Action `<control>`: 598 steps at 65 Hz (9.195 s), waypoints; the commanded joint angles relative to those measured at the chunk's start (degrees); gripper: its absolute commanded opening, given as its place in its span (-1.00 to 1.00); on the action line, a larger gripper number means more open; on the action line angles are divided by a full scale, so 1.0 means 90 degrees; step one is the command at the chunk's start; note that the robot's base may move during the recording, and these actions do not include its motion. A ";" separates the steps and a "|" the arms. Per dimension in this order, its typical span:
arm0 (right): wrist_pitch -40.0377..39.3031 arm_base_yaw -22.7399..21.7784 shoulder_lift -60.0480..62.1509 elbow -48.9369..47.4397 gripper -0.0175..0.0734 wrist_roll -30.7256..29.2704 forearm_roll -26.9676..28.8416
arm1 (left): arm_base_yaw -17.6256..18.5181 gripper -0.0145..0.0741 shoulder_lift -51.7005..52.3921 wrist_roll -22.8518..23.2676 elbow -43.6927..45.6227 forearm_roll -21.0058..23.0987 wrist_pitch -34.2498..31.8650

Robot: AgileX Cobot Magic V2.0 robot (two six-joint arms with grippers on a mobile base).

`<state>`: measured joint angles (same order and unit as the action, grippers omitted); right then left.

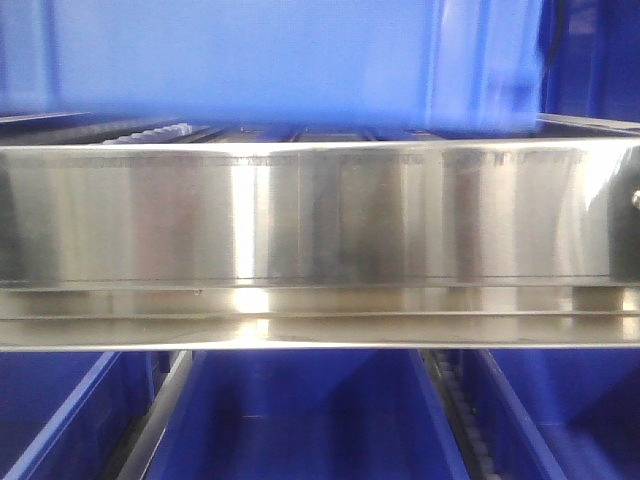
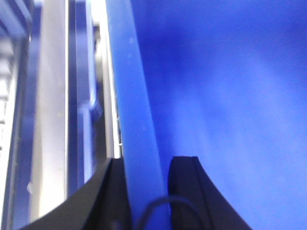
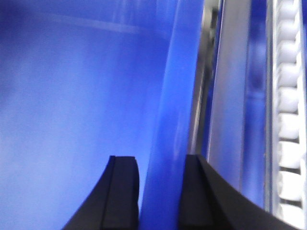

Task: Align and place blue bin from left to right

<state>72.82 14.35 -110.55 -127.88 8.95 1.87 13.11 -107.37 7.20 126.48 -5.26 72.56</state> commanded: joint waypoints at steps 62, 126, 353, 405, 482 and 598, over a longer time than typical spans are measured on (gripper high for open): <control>-0.1104 0.0012 0.1385 -0.0082 -0.75 -0.0099 -0.0208 | 0.0031 -0.92 0.0979 -0.0054 0.0328 0.0675 -0.0294; -0.1706 0.0012 0.1385 -0.0082 -0.75 -0.0099 -0.0208 | 0.0031 -0.92 0.0979 -0.0054 0.0328 0.0675 -0.2048; -0.1998 0.0012 0.1305 -0.0082 -0.75 -0.0099 -0.0208 | 0.0031 -0.92 0.0979 -0.0054 0.0328 0.0675 -0.2174; -0.1998 0.0012 0.1305 -0.0082 -0.75 -0.0099 -0.0208 | 0.0031 -0.92 0.0979 -0.0054 0.0328 0.0675 -0.2174; -0.2007 0.0012 0.1305 -0.0082 -0.75 -0.0099 -0.0208 | 0.0031 -0.92 0.0979 -0.0054 0.0328 0.0675 -0.2174; -0.2007 0.0012 0.1305 -0.0082 -0.75 -0.0099 -0.0208 | 0.0031 -0.92 0.0979 -0.0054 0.0328 0.0675 -0.2186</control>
<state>60.86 14.22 -99.97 -127.74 8.98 -0.99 13.11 -99.97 7.19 128.39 -0.66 58.16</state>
